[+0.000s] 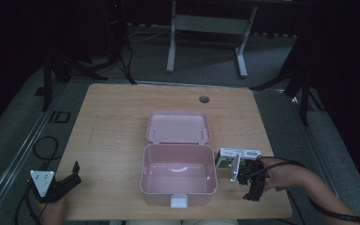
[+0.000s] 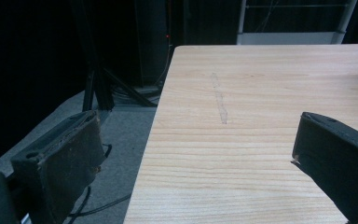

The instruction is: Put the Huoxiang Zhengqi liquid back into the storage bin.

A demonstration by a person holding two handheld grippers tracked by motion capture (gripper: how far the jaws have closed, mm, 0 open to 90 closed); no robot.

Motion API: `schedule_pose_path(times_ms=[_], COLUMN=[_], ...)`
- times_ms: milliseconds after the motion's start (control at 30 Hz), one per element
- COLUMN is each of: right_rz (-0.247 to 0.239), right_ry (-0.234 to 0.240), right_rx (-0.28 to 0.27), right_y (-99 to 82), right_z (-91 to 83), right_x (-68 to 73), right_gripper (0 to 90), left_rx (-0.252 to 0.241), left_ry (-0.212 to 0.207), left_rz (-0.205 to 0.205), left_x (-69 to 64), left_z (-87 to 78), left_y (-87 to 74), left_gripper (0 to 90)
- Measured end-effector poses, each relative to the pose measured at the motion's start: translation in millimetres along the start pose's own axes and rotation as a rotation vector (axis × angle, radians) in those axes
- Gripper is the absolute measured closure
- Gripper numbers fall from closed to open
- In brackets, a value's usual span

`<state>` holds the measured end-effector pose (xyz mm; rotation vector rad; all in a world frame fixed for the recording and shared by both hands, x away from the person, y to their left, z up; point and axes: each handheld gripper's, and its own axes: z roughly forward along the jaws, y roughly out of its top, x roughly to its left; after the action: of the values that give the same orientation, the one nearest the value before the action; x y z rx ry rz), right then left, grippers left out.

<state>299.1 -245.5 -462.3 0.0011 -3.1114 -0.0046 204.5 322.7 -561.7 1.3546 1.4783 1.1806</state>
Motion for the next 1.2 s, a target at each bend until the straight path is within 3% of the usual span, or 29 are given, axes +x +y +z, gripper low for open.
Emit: schedule_pose_path(times_ms=[267, 600, 933, 1200], right_rz=[-0.023, 0.005, 0.034, 0.061], right_ry=[-0.036, -0.082, -0.109, -0.085], right_rx=[-0.027, -0.041, -0.016, 0.013], right_y=[7.6, 6.4, 6.2, 8.7], right_z=[-25.9, -55.0, -56.6, -47.4], right_x=[-6.4, -32.9, -58.2, -76.0], right_gripper=[22.5, 24.4, 25.1, 27.2], left_rx=[0.002, 0.007, 0.012, 0.011], left_ry=[-0.001, -0.001, -0.001, -0.002], left_rz=[0.001, 0.003, 0.01, 0.01], left_x=[-0.2, -0.4, -0.9, -1.3], left_z=[0.2, 0.7, 1.2, 1.4], left_y=[0.0, 0.1, 0.1, 0.0], left_gripper=[2.1, 2.1, 2.1, 2.1])
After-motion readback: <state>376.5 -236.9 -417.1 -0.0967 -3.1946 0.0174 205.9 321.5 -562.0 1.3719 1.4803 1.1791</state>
